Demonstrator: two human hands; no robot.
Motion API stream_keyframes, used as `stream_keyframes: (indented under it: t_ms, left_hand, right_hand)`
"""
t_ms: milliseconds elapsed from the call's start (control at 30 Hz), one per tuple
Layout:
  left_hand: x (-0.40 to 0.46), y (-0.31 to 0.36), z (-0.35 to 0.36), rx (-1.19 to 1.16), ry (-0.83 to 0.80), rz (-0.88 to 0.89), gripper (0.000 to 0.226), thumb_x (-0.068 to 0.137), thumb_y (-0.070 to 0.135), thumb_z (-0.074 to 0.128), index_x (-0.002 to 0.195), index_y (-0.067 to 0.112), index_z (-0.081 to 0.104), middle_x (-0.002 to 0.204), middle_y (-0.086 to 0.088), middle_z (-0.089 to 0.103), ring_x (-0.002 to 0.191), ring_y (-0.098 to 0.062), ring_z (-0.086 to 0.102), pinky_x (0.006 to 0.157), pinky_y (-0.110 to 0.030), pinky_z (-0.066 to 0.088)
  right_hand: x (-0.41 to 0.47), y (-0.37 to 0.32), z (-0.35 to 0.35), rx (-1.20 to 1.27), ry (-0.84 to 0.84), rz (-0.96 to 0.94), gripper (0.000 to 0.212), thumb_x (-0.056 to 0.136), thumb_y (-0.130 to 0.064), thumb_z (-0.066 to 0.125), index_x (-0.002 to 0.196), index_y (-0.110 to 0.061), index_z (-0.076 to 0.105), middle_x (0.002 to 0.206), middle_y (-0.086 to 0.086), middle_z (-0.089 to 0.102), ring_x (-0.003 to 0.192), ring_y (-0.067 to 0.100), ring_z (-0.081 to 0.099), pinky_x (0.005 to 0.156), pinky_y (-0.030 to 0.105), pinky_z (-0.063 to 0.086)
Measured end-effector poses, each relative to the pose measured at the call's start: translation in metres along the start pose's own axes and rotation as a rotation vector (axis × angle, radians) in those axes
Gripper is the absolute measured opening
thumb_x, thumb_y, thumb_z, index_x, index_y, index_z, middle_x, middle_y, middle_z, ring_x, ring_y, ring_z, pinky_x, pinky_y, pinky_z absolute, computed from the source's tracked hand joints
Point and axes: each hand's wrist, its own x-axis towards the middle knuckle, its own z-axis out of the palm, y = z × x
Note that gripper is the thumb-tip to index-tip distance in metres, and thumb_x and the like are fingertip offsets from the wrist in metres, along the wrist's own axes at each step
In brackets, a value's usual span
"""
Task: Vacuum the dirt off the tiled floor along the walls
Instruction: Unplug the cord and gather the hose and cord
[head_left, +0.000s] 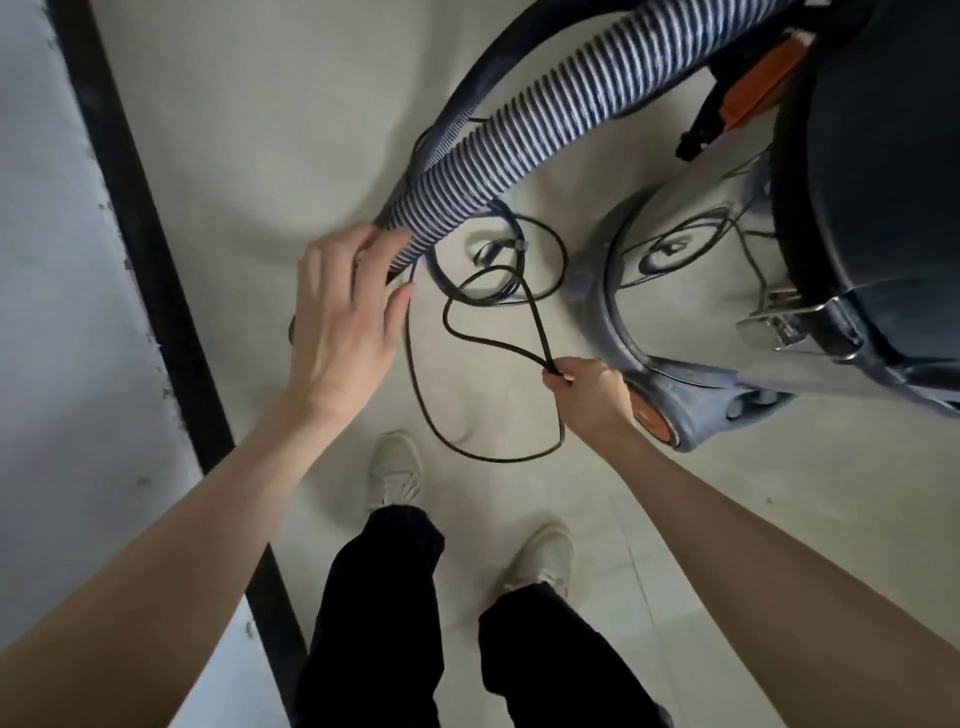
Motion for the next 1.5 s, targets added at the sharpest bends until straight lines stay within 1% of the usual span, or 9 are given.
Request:
stream_keyframes:
  t_ms: [100,233,333,500,667,833,1100,1400,1500]
  left_hand:
    - [-0.029,0.014,0.012,0.006,-0.034,0.109,0.032,0.09,0.009,0.062,0.12,-0.001,0.054,0.111,-0.02,0.055,0.098,-0.029,0.046,0.089,-0.039,0.041]
    - [-0.06,0.014,0.05,0.02,-0.342,0.138,0.04,0.081,0.013,0.07,0.116,-0.003,0.06,0.113,-0.02,0.06,0.1,-0.034,0.058,0.086,-0.043,0.05]
    - [-0.073,-0.007,0.096,0.06,-0.544,0.032,0.046,0.081,0.01,0.071,0.123,-0.002,0.057,0.124,-0.019,0.056,0.111,-0.035,0.056,0.092,-0.044,0.048]
    - [-0.084,-0.052,0.184,0.067,-0.702,-0.316,0.05,0.099,0.021,0.041,0.146,0.008,0.029,0.15,-0.015,0.029,0.139,-0.028,0.025,0.112,-0.039,0.025]
    - [-0.074,-0.095,0.259,-0.064,-0.692,-0.674,0.054,0.102,0.022,0.034,0.147,-0.001,0.015,0.153,-0.021,0.019,0.142,-0.032,0.018,0.115,-0.038,0.018]
    - [-0.056,-0.121,0.302,-0.104,-0.669,-0.791,0.058,0.103,0.025,0.03,0.149,0.0,0.007,0.157,-0.017,0.011,0.144,-0.029,0.012,0.116,-0.041,0.016]
    - [-0.036,-0.124,0.329,-0.165,-0.6,-1.075,0.066,0.085,0.05,0.062,0.13,0.004,0.045,0.13,-0.015,0.052,0.124,-0.034,0.045,0.104,-0.045,0.037]
    - [-0.023,-0.117,0.331,-0.468,-0.448,-1.355,0.044,0.078,0.017,0.076,0.113,-0.003,0.059,0.116,-0.017,0.062,0.11,-0.032,0.057,0.083,-0.03,0.044]
    - [-0.018,-0.112,0.329,-0.531,-0.475,-1.327,0.045,0.077,0.014,0.077,0.114,-0.004,0.059,0.115,-0.017,0.062,0.11,-0.032,0.057,0.093,-0.033,0.047]
  right_hand:
    - [0.005,0.009,0.009,0.011,-0.006,-0.036,0.02,0.097,-0.023,0.055,0.104,-0.016,0.073,0.089,0.012,0.066,0.088,0.031,0.059,0.066,0.031,0.04]
    - [0.022,0.02,0.018,0.014,0.028,-0.102,0.018,0.097,-0.022,0.055,0.098,-0.015,0.072,0.088,0.012,0.066,0.084,0.029,0.056,0.065,0.032,0.04]
    - [0.049,0.025,0.026,-0.006,0.082,-0.146,0.019,0.097,-0.024,0.056,0.098,-0.013,0.071,0.083,0.01,0.064,0.081,0.028,0.055,0.064,0.031,0.036]
    - [0.11,0.027,0.039,-0.034,0.162,-0.174,0.021,0.098,-0.024,0.051,0.095,-0.013,0.069,0.088,0.013,0.067,0.086,0.032,0.059,0.065,0.031,0.037]
    - [0.172,0.021,0.059,-0.045,0.21,-0.153,0.023,0.095,-0.021,0.049,0.092,-0.008,0.068,0.088,0.015,0.067,0.087,0.035,0.064,0.068,0.031,0.046]
    - [0.21,0.009,0.077,0.088,0.263,-0.145,0.025,0.096,-0.021,0.05,0.103,-0.005,0.069,0.102,0.017,0.069,0.1,0.037,0.063,0.083,0.039,0.052]
    - [0.224,0.015,0.084,0.191,0.24,-0.095,0.024,0.094,-0.02,0.051,0.1,-0.008,0.07,0.103,0.011,0.072,0.097,0.033,0.064,0.087,0.04,0.053]
    - [0.224,0.006,0.074,0.187,0.208,-0.077,0.024,0.093,-0.021,0.053,0.095,-0.007,0.072,0.092,0.009,0.067,0.092,0.027,0.059,0.072,0.028,0.041]
    - [0.22,0.003,0.072,0.213,0.207,-0.086,0.023,0.092,-0.02,0.053,0.094,-0.007,0.072,0.084,0.005,0.066,0.083,0.022,0.056,0.07,0.027,0.04]
